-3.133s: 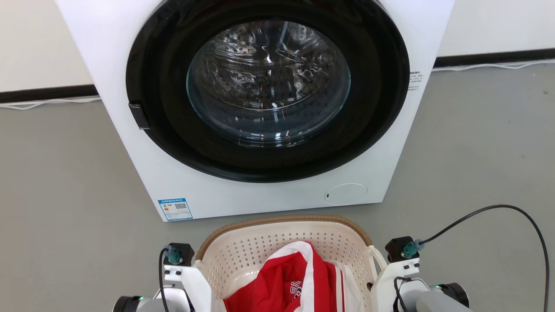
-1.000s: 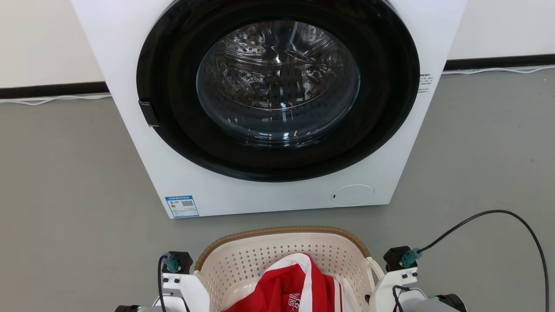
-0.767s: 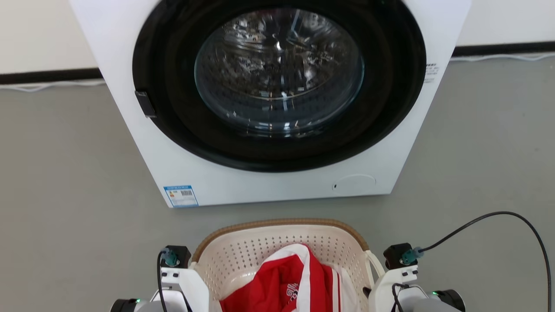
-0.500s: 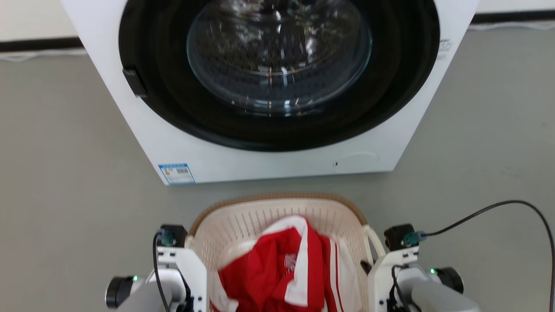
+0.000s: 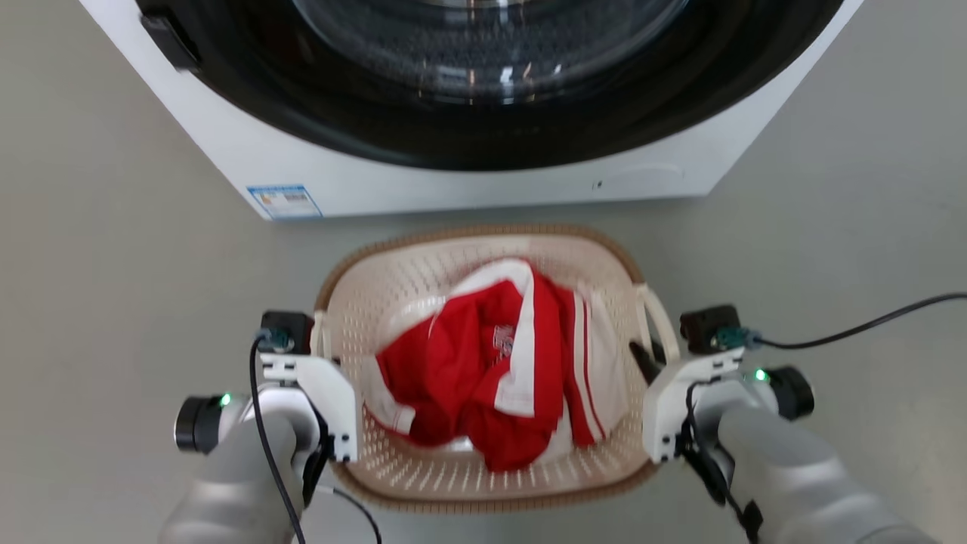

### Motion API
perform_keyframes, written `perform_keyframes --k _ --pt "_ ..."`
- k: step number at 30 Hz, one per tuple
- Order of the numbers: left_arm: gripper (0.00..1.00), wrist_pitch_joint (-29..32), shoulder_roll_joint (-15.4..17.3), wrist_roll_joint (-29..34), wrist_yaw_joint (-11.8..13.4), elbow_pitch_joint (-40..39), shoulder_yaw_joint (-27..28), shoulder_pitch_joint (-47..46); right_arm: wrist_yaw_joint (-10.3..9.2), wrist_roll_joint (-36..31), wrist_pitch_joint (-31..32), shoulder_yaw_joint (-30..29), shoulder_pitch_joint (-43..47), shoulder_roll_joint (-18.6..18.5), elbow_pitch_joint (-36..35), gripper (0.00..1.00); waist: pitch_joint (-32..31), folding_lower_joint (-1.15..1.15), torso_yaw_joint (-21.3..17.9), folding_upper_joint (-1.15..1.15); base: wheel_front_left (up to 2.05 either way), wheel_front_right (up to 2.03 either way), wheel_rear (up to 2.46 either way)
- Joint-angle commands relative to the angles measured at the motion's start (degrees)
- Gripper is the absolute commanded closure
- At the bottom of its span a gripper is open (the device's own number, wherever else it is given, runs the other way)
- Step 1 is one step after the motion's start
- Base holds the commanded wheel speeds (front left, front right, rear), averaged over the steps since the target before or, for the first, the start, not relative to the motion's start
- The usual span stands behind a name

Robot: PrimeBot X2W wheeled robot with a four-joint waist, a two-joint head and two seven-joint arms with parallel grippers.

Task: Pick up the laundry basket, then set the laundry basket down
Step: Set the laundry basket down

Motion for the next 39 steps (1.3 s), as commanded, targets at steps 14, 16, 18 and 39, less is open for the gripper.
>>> perform_keyframes --k 14,16,18,39 --pt "1.0 -5.94 2.46 2.0 2.21 -1.04 0.41 -11.02 1.02 -9.09 -4.27 -7.16 -9.75 -0.84 -2.87 1.0 18.6 0.0 0.2 0.0 0.0 0.0 0.0" --pt "1.0 -6.6 2.57 2.16 2.37 -1.15 0.35 -12.27 1.02 -11.32 -4.28 -9.46 -10.14 -1.22 -3.83 1.0 20.46 0.0 0.29 0.0 0.0 0.0 0.0" --pt "1.0 -7.23 2.74 2.33 2.51 -1.26 0.28 -13.44 1.02 -13.65 -4.28 -11.93 -10.21 -1.39 -4.79 1.0 22.1 0.0 0.34 0.0 0.0 0.0 0.0" --pt "1.0 -9.67 3.77 3.22 3.47 -1.39 -0.09 -18.16 1.02 -34.99 -4.29 -34.04 -4.85 0.51 -12.1 1.0 28.84 0.0 1.17 0.0 0.0 0.0 0.0"
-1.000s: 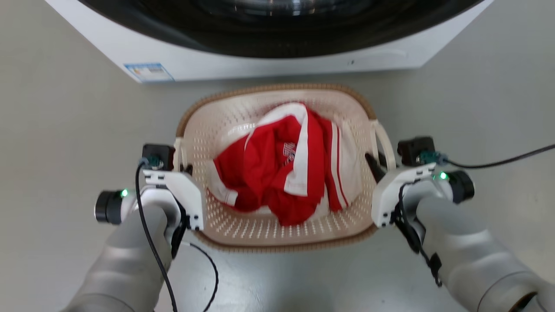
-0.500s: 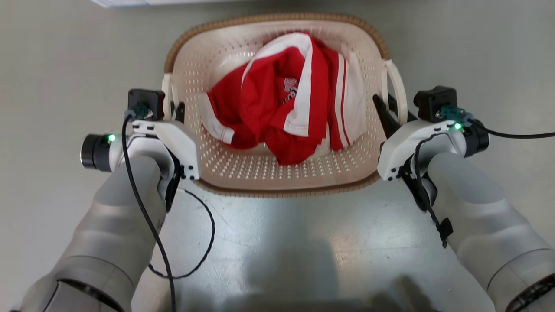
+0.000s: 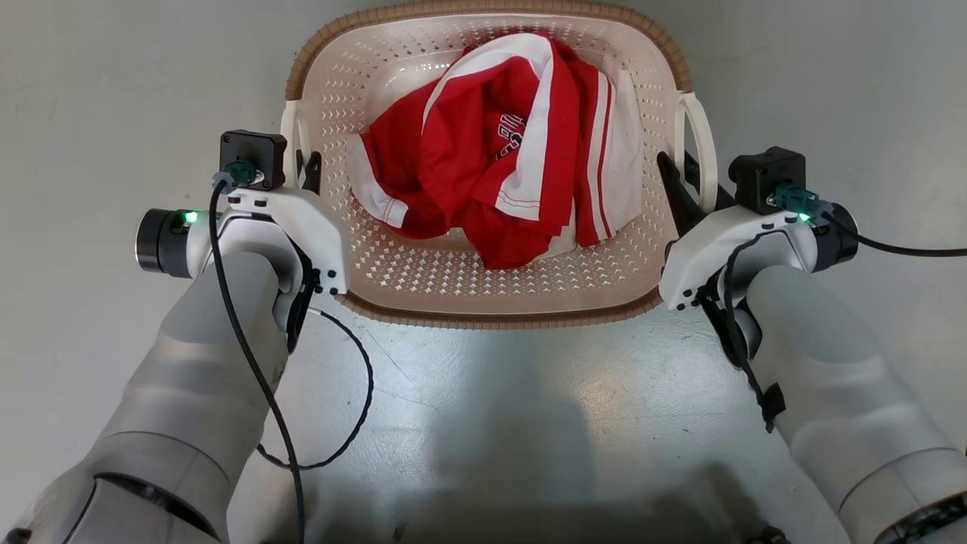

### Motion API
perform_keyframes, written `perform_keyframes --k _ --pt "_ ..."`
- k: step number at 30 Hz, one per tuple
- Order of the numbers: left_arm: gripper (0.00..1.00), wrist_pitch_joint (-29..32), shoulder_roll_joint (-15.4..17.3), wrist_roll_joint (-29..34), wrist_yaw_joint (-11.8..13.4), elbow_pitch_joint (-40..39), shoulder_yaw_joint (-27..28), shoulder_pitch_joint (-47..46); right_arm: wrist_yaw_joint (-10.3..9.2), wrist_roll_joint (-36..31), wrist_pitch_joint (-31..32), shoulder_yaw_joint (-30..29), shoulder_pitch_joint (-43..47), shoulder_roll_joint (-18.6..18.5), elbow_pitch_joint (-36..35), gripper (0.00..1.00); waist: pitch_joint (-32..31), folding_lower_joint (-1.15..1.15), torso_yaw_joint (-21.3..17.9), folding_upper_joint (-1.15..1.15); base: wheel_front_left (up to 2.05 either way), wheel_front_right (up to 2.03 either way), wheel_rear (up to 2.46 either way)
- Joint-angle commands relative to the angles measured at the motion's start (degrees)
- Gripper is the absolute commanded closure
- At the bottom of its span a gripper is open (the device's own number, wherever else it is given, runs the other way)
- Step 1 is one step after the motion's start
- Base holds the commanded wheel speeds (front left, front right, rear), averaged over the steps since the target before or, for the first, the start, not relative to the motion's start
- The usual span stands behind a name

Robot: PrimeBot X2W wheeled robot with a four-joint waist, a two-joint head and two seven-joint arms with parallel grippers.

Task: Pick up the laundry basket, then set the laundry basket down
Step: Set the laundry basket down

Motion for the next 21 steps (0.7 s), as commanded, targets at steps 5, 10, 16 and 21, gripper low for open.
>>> perform_keyframes --k 5,10,16,21 --pt "1.0 -0.12 2.32 0.76 0.75 0.42 -0.06 -0.74 1.01 -2.89 -1.36 -0.47 3.72 2.25 -1.81 1.0 0.2 0.0 0.05 0.0 0.0 0.0 0.0" --pt "0.06 0.49 2.32 0.36 1.09 0.79 -0.07 -0.77 1.01 -5.11 -1.36 -3.9 3.63 2.5 -2.65 0.0 0.35 0.0 -0.16 0.0 0.0 0.0 0.0" --pt "0.0 0.86 1.76 -0.36 2.02 1.08 0.18 -0.62 1.01 -9.83 -1.36 -9.3 4.85 2.65 -5.25 0.0 0.07 0.0 -0.06 0.0 0.0 0.0 0.0" --pt "0.0 0.93 1.36 -0.86 2.46 1.25 0.22 0.18 1.01 -12.12 -1.36 -11.46 6.24 2.78 -6.13 0.0 -1.54 0.0 -0.01 0.0 0.0 0.0 0.0"
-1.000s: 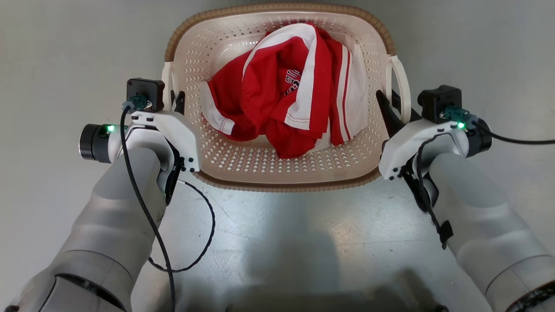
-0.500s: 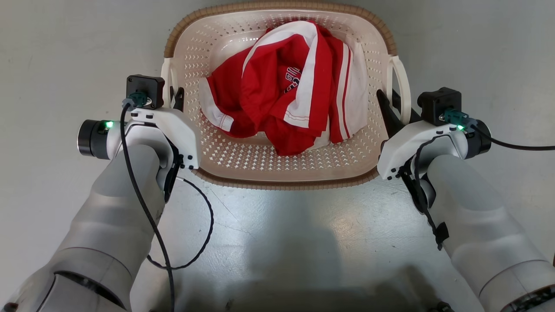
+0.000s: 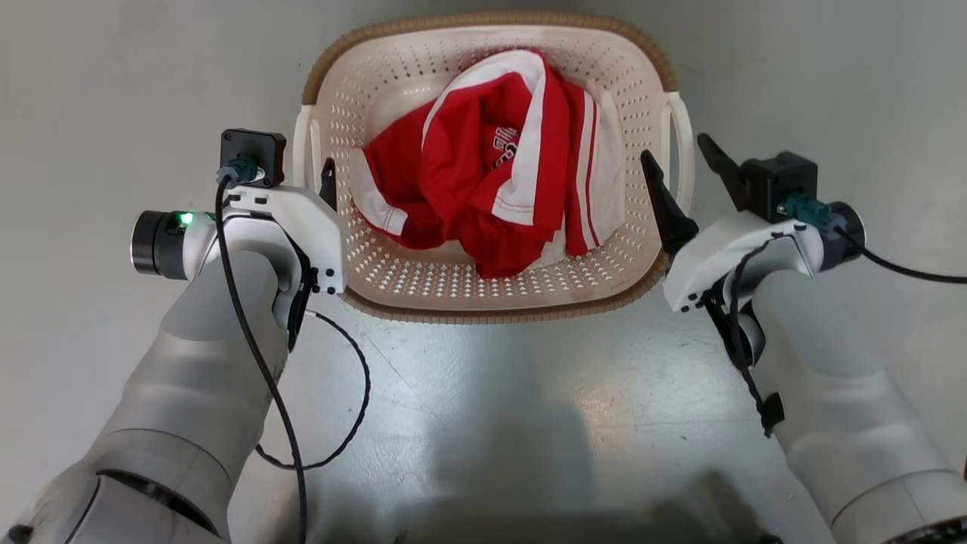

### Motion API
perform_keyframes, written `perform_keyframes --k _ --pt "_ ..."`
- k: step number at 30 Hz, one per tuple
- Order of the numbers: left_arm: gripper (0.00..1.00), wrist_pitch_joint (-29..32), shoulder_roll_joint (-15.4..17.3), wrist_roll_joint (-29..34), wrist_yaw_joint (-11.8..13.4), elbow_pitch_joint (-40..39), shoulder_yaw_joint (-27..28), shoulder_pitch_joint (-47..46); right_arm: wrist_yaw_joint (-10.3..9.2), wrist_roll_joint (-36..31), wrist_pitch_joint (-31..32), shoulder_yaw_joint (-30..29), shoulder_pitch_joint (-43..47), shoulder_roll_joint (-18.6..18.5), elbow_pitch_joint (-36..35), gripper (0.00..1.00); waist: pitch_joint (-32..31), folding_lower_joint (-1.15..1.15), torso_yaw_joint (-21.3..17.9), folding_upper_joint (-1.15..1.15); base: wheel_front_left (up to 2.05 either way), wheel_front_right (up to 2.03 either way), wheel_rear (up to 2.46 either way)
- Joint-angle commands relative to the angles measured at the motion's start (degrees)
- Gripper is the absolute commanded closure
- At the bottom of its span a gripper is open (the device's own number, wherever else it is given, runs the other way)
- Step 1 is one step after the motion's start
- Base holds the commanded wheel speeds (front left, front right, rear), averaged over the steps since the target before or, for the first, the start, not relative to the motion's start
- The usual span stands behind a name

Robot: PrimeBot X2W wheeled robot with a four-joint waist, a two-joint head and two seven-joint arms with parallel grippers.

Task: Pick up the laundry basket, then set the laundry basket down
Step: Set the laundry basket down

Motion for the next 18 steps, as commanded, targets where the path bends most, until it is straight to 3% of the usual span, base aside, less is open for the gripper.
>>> perform_keyframes --k 1,18 --pt "0.0 -0.07 1.71 -0.63 0.62 -0.01 0.89 1.17 0.35 -0.89 -0.62 0.35 3.08 1.32 -1.35 0.0 -0.97 0.0 -0.08 0.0 0.0 0.0 0.0" --pt "0.0 -1.26 1.94 -2.82 -0.48 -0.7 2.69 10.12 0.35 -1.59 -0.62 -1.23 11.18 1.39 -4.52 0.0 -16.77 0.0 -1.09 0.0 0.0 0.0 0.0"
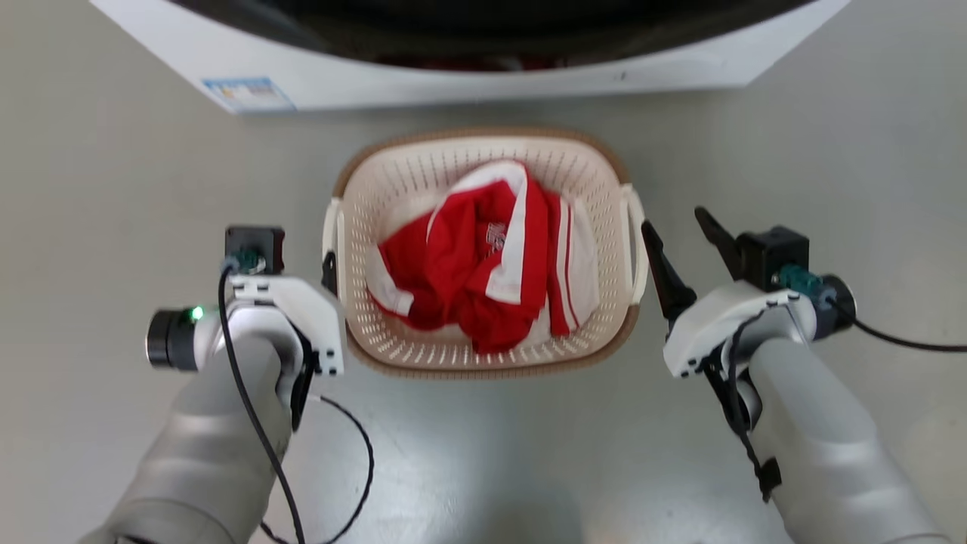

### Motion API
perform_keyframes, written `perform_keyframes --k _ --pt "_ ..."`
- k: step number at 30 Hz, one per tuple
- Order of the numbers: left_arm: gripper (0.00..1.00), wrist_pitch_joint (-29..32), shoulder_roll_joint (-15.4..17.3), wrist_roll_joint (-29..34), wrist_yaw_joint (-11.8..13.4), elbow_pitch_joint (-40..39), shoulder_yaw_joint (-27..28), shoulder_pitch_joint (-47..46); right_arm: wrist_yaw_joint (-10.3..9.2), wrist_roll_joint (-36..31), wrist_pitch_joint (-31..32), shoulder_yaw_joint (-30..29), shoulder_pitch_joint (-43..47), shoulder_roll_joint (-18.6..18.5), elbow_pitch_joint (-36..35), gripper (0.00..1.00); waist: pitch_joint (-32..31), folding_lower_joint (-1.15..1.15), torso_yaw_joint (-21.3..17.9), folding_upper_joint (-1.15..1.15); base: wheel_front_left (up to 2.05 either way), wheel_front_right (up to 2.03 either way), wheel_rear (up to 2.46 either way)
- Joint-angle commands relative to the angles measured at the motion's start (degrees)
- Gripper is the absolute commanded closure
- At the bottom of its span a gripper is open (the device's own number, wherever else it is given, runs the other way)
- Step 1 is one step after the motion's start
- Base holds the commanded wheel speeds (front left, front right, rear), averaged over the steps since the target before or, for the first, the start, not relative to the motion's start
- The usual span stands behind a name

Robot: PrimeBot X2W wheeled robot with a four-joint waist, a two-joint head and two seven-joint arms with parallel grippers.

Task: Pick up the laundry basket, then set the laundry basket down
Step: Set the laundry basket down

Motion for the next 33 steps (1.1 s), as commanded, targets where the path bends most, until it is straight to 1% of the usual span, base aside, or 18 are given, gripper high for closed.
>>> perform_keyframes --k 1,3,4,17,24,33 --pt "0.0 -0.7 1.82 -0.16 -0.15 -0.64 1.27 1.36 0.35 -0.67 -0.62 0.91 2.32 1.1 -0.86 0.0 -3.15 0.0 -0.31 0.0 0.0 0.0 0.0" --pt "0.0 -0.73 2.28 -0.03 0.01 -2.4 2.02 3.38 0.35 -1.29 -0.62 0.42 3.27 1.1 -0.91 0.0 -6.03 0.0 -0.5 0.0 0.0 0.0 0.0" --pt "0.0 -0.73 2.28 -0.03 0.01 -2.4 2.02 3.38 0.35 -1.29 -0.62 0.42 3.27 1.1 -0.91 0.0 -6.03 0.0 -0.5 0.0 0.0 0.0 0.0" --pt "0.0 -0.75 3.99 2.76 0.58 -12.03 6.98 12.68 0.35 -3.96 -0.62 -0.94 7.09 1.1 -3.96 0.0 -15.46 0.0 -1.23 0.0 0.0 0.0 0.0" --pt "0.0 -0.75 4.73 5.69 1.0 -18.74 11.98 18.72 0.35 -5.76 -0.62 -1.89 10.65 0.64 -7.85 0.0 -20.55 0.0 -1.34 0.0 0.0 0.0 0.0" --pt "0.0 -0.75 5.55 10.2 0.71 -27.61 18.34 26.75 0.35 -5.6 -0.62 -2.08 15.89 -0.36 -12.85 0.0 -26.12 0.0 -2.07 0.0 0.0 0.0 0.0"
